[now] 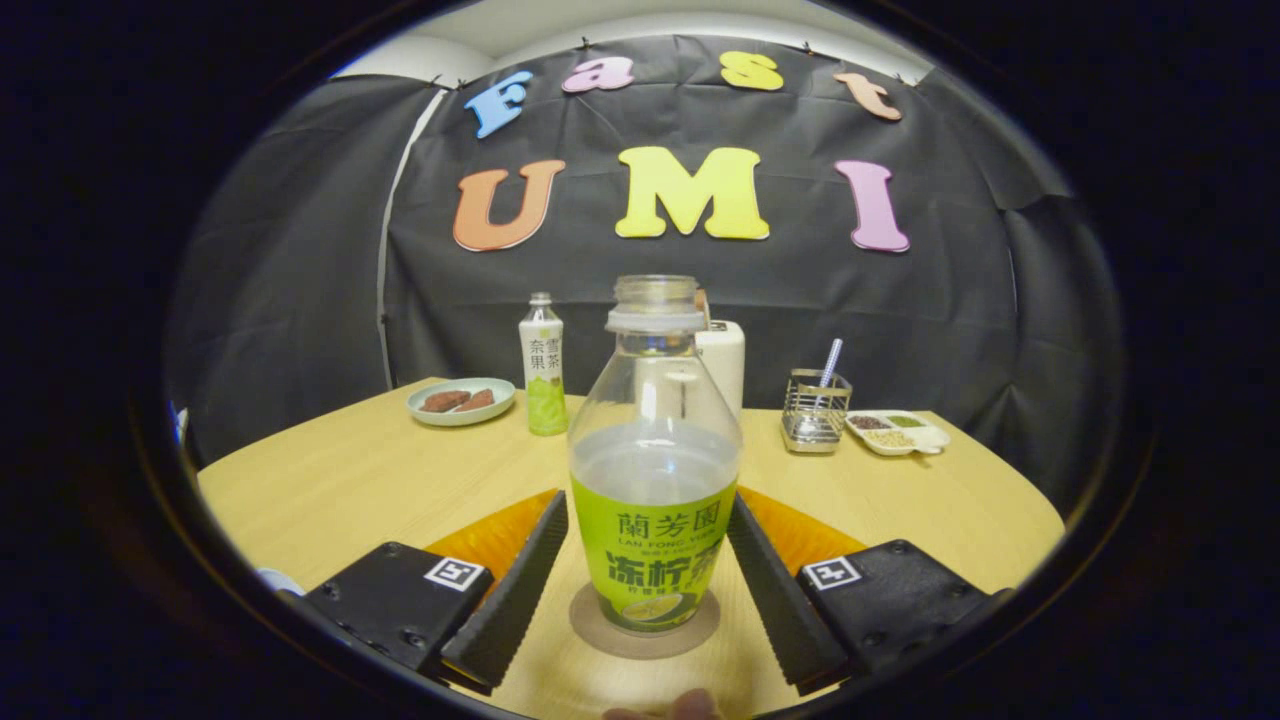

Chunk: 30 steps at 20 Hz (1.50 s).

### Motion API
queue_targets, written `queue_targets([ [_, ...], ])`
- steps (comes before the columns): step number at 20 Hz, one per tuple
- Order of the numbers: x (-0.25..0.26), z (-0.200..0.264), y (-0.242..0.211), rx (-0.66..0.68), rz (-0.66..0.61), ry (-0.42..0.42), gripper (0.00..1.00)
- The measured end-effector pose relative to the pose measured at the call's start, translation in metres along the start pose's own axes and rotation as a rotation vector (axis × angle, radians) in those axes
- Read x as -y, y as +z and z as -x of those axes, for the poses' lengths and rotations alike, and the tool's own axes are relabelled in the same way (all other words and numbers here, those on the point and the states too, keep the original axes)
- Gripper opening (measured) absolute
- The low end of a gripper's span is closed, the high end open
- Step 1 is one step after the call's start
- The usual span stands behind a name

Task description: Take the bottle from table, then pour the juice into the cup, finally place the bottle on the coaster

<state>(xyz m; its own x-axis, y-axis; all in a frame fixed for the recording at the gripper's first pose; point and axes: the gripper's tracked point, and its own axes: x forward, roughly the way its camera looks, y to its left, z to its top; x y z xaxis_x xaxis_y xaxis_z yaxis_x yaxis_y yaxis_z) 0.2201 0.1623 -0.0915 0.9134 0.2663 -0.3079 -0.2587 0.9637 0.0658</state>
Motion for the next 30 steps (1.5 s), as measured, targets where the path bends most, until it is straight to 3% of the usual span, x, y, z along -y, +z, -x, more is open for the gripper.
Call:
queue_targets([
  [10,-0.004,0.074,0.019,0.100,-0.094,-0.087,1.00],
  [19,-0.019,0.185,0.023,0.232,-0.006,-0.188,1.00],
  [24,-0.035,0.222,-0.013,0.219,-0.012,-0.183,1.00],
  [30,-0.043,0.230,-0.012,0.220,-0.052,-0.177,1.00],
])
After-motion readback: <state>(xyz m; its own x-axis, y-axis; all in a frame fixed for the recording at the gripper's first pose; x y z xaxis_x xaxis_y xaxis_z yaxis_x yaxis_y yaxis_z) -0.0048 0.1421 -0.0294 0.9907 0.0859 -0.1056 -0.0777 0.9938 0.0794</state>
